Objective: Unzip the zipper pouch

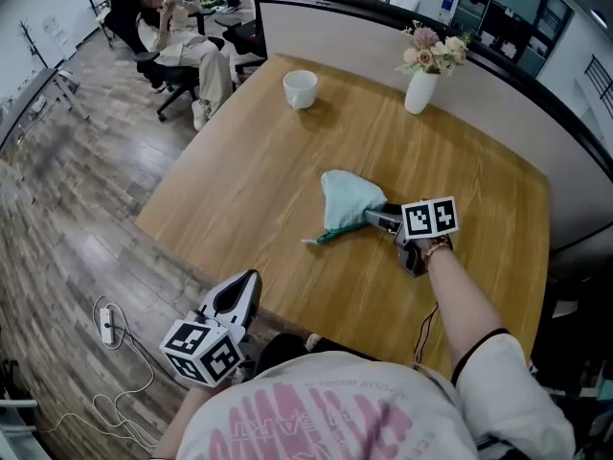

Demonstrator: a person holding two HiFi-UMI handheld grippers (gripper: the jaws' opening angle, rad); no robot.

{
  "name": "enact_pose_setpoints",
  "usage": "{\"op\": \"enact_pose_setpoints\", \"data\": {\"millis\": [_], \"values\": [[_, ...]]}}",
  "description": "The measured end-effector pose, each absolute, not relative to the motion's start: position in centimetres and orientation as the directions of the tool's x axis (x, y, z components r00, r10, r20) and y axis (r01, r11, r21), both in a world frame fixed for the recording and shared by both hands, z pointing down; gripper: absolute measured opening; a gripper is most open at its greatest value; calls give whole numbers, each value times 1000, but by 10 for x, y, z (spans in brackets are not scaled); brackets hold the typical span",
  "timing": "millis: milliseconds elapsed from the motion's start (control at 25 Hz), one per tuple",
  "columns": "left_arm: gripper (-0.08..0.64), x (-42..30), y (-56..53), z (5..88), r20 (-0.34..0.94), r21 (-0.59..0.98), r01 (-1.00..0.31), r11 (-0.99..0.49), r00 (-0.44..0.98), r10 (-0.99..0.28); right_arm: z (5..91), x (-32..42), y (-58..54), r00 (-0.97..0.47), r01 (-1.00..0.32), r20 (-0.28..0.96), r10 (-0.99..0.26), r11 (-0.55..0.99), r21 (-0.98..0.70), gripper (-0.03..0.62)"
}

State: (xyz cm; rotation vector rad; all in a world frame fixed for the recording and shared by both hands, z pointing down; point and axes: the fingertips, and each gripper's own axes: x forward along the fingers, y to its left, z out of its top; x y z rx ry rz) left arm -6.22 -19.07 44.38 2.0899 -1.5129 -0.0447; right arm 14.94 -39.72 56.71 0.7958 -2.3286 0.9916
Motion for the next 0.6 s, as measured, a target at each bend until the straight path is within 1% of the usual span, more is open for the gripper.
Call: {"op": "enact_pose_setpoints", "data": {"millis": [120, 200, 280, 360, 480, 560, 600], "values": [[2, -65, -192, 449, 294, 458, -867, -196, 356, -887, 572, 143, -397, -710, -663, 639, -297, 586, -465, 204], [2, -67, -196, 449, 291, 459, -867, -193, 352, -890, 575, 138, -392, -705, -657, 657, -268, 596, -462, 197], [2, -69, -198, 448, 286, 460, -867, -192, 350, -892, 577, 133, -383, -706, -651, 669, -233, 585, -484, 165], [2, -70, -199, 449, 283, 465, -864, -193, 351, -893, 579, 129, -371, -715, -649, 671, -196, 541, -535, 130], [2, -69, -202, 452, 280, 473, -858, -200, 361, -889, 581, 122, -353, -742, -643, 654, -147, 432, -632, 102], [2, -67, -206, 452, 276, 478, -852, -211, 374, -885, 577, 112, -341, -776, -617, 617, -134, 369, -695, 55], [2, -65, -208, 453, 275, 480, -849, -221, 384, -881, 573, 106, -335, -798, -595, 587, -136, 334, -731, 43]]}}
